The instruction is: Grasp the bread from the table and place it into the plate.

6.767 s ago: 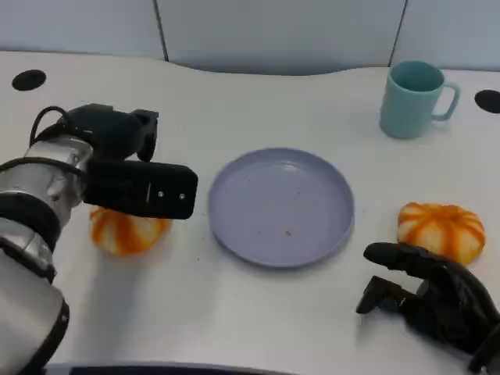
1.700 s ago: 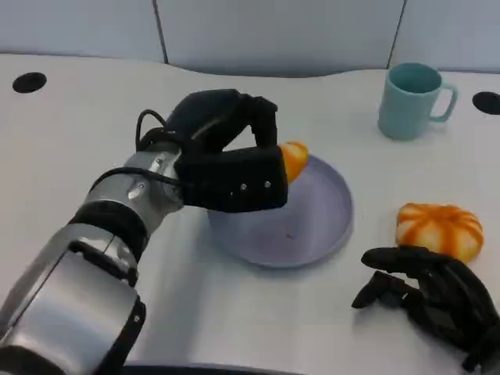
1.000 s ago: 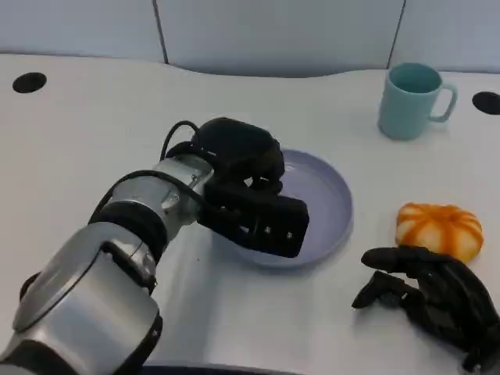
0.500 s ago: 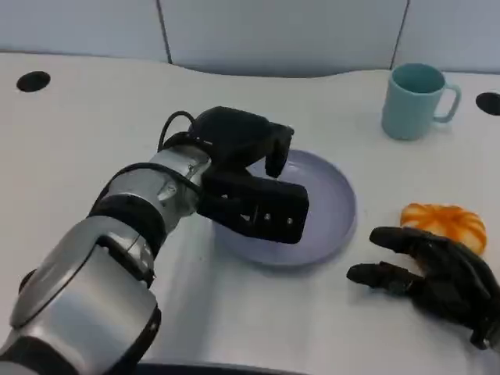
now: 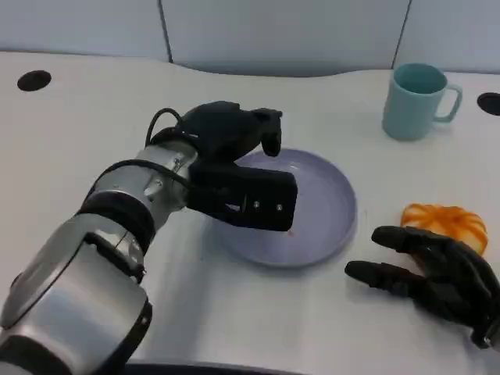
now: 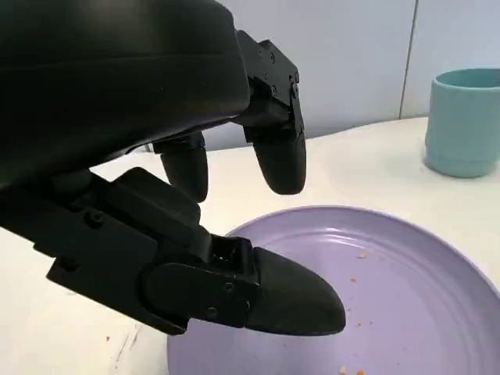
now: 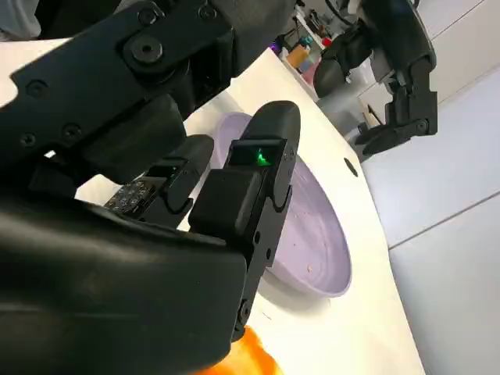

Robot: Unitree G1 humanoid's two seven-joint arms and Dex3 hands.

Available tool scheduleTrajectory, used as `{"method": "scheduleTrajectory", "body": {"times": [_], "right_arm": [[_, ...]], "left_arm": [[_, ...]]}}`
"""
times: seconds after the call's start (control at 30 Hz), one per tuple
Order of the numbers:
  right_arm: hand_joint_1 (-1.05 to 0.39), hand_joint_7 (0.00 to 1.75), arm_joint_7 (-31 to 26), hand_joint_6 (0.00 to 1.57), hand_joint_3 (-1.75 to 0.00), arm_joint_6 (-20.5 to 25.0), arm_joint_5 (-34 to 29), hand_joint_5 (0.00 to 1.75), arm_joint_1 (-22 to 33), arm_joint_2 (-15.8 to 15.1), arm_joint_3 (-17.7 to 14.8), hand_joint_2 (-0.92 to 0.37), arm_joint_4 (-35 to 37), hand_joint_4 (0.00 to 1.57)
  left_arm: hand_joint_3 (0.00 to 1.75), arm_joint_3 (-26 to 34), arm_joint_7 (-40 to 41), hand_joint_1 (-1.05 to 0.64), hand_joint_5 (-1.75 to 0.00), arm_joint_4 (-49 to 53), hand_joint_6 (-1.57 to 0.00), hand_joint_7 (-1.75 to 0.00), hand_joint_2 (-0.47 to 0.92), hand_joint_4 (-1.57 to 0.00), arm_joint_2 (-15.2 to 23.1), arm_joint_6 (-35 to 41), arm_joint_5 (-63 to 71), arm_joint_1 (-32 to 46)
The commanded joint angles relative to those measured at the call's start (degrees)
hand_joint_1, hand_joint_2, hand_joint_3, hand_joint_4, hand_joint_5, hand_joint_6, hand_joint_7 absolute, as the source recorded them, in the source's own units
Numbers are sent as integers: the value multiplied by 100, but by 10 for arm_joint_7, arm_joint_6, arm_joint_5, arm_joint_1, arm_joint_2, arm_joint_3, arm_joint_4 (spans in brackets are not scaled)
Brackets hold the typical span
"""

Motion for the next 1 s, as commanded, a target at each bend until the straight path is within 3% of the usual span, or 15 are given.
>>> {"method": "scheduleTrajectory", "body": {"times": [0.03,0.23,0.3,0.33,0.37,0.43,0.47,0.53,0.6,0.67,0.77,1.0], "right_arm": [[-71,0,-30,127,0,31,-23,6,45,-6,9,-67,26,104],[-71,0,-30,127,0,31,-23,4,45,-6,9,-67,26,104],[-71,0,-30,127,0,31,-23,4,46,-6,9,-67,26,105],[-71,0,-30,127,0,31,-23,4,46,-6,9,-67,26,105],[-71,0,-30,127,0,31,-23,4,46,-6,9,-67,27,105],[-71,0,-31,127,0,31,-23,3,45,-6,9,-67,27,105],[-71,0,-31,127,0,31,-23,3,45,-6,10,-67,27,105],[-71,0,-31,127,0,31,-23,3,45,-6,10,-67,27,105],[-71,0,-31,127,0,31,-23,3,45,-7,9,-67,27,105],[-71,0,-31,127,0,32,-23,3,45,-7,9,-67,27,105],[-71,0,-30,127,0,32,-23,2,45,-8,9,-67,27,106],[-71,0,-30,127,0,33,-23,2,45,-9,9,-67,27,106]], "left_arm": [[35,3,-22,-105,-141,-2,-13,-118,92,-3,12,1,-5,-3],[38,3,-33,-105,-139,-3,-10,-115,92,0,17,3,-7,-2],[36,28,-53,-105,-138,-3,-12,-114,92,-1,18,-4,-33,2],[27,70,-96,-105,-127,-4,-24,-101,92,-11,18,-11,-79,7],[13,106,-132,-97,-89,-5,-54,-62,88,-39,17,-16,-119,12],[4,186,-224,-81,-38,-8,-83,-21,80,-71,18,-29,-208,22],[2,225,-271,-65,-19,-9,-91,-9,72,-82,17,-25,-252,25],[1,289,-351,-34,-5,-11,-96,-2,64,-90,17,-3,-322,29],[1,359,-429,-10,-2,-12,-96,-1,63,-91,20,49,-397,27],[2,412,-487,26,-1,-13,-93,0,68,-87,27,94,-452,25],[2,462,-533,50,0,-15,-89,0,76,-84,45,155,-499,22],[3,497,-583,57,0,-18,-80,0,87,-74,69,194,-521,33]]}}
